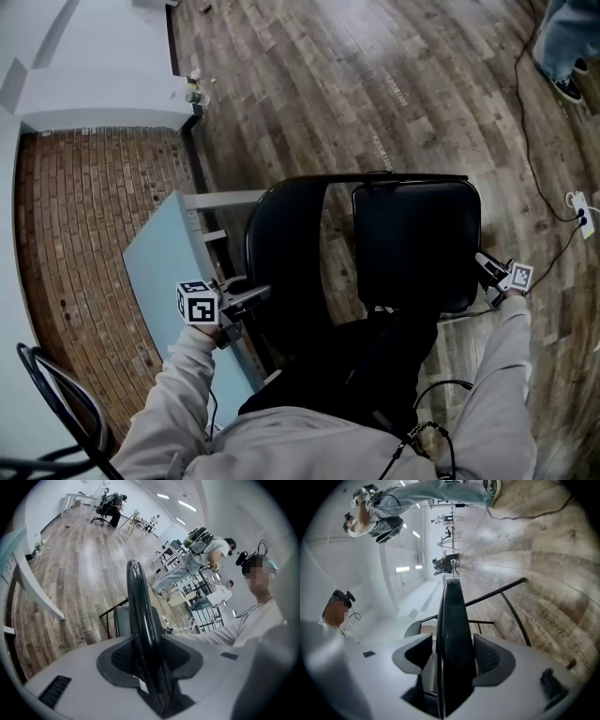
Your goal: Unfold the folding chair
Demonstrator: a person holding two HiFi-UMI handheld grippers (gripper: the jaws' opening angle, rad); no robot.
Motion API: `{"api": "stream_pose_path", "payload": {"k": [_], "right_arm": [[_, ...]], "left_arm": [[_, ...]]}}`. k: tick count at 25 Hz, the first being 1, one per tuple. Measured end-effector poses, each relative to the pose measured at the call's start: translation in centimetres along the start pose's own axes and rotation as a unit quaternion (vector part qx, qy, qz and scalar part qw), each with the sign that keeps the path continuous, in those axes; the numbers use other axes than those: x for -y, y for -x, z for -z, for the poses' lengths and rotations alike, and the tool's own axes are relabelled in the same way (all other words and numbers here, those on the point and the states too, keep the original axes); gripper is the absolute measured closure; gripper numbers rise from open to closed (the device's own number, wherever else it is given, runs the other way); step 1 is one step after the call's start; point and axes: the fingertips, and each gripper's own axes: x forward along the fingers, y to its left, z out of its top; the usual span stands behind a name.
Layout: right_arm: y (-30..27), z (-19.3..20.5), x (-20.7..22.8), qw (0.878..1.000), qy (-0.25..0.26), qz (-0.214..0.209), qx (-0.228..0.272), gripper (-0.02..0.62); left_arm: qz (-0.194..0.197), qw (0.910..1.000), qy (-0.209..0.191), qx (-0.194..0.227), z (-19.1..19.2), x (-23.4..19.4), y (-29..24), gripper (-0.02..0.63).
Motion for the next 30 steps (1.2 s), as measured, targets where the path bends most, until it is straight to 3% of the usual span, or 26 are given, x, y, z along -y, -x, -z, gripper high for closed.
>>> {"api": "stream_pose_path", "payload": {"k": [1,4,6,8,12,15,20,22,24,25,28,30], "right_arm": [[0.7,0.1,0.1,0.999,0.001,0.023,0.022,0.326],[5.2,-0.4,1.0,0.991,-0.002,0.091,0.095,0.321],[9.1,-1.4,0.6,0.983,0.017,0.123,0.132,0.321],[11.2,-2.3,-2.1,0.980,0.045,0.131,0.145,0.321],[11.3,-2.9,-11.0,0.973,0.106,0.137,0.151,0.321],[8.9,-4.0,-18.7,0.953,0.192,0.179,0.151,0.319],[-2.3,-4.3,-42.2,0.911,0.371,0.126,0.124,0.321],[-7.1,-3.2,-52.1,0.885,0.440,0.107,0.107,0.321],[-11.0,-3.2,-62.4,0.848,0.510,0.089,0.110,0.324],[-12.8,-2.6,-67.3,0.831,0.538,0.081,0.117,0.334],[-18.1,1.3,-79.2,0.776,0.612,0.077,0.130,0.529],[-21.9,5.3,-85.0,0.741,0.656,0.078,0.124,0.583]], "left_arm": [[0.006,1.0000,0.001,0.002,0.3,0.3,0.7,0.467],[0.009,0.9998,-0.009,-0.014,2.0,1.4,2.1,0.340],[-0.012,0.9997,-0.022,-0.006,1.7,0.7,3.2,0.336],[-0.033,0.9989,-0.014,0.029,0.9,-0.4,5.3,0.336],[-0.054,0.9963,-0.025,0.063,0.3,0.0,8.8,0.336],[-0.044,0.9931,-0.047,0.098,-1.7,2.2,10.2,0.336],[-0.007,0.9777,-0.117,0.174,-6.2,9.6,15.3,0.341],[-0.014,0.9644,-0.156,0.213,-8.1,13.0,18.4,0.356],[-0.030,0.9415,-0.193,0.275,-11.1,16.6,21.7,0.392],[-0.032,0.9275,-0.207,0.310,-12.5,18.7,23.7,0.429],[-0.032,0.8799,-0.258,0.398,-14.8,24.9,30.3,0.511],[-0.041,0.8446,-0.295,0.445,-15.2,28.2,34.5,0.583]]}}
